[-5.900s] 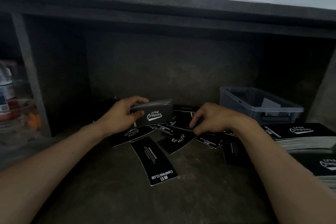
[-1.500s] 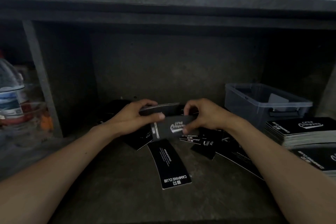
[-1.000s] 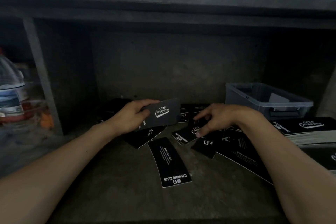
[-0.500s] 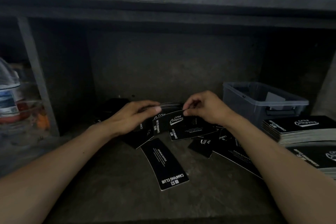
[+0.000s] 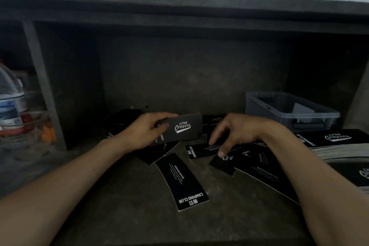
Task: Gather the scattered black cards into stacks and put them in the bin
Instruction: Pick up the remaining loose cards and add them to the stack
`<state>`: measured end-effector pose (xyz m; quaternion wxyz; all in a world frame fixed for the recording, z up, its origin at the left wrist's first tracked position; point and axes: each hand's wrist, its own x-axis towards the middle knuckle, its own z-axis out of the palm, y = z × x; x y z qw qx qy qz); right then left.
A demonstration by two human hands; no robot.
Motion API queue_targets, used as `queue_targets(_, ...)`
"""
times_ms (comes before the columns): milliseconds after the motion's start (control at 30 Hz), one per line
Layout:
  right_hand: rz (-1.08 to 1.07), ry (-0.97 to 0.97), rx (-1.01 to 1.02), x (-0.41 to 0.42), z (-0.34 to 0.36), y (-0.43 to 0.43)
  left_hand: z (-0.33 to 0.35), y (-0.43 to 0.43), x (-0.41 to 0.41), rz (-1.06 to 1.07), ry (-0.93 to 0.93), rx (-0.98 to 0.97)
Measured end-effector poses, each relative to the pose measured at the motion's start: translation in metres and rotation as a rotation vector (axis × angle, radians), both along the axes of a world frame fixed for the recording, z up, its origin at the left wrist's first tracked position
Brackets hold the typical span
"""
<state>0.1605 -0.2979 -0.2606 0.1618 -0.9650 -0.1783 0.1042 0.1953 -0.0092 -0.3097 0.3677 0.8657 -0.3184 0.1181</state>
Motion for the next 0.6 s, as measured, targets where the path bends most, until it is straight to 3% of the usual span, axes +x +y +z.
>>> queue_targets(100,0.011,-0.067,0.011,-0.002,-0.003,0.006,0.000,-0.002,-0.003,0.007,0.028,-0.007)
queue_targets(233,-0.025,-0.163,0.240,-0.001,-0.004,0.010,0.003,-0.004,-0.006,0.006,0.119,-0.045)
queue_targets(300,-0.025,-0.341,0.353,0.003,-0.009,0.017,0.005,-0.004,-0.009,-0.015,0.158,-0.035)
queue_targets(433,-0.160,-0.661,0.437,0.011,-0.023,0.038,0.002,-0.006,-0.012,0.029,0.054,0.035)
queue_targets(600,-0.162,-0.356,0.313,0.013,-0.027,0.035,0.004,-0.007,-0.013,0.014,0.061,-0.059)
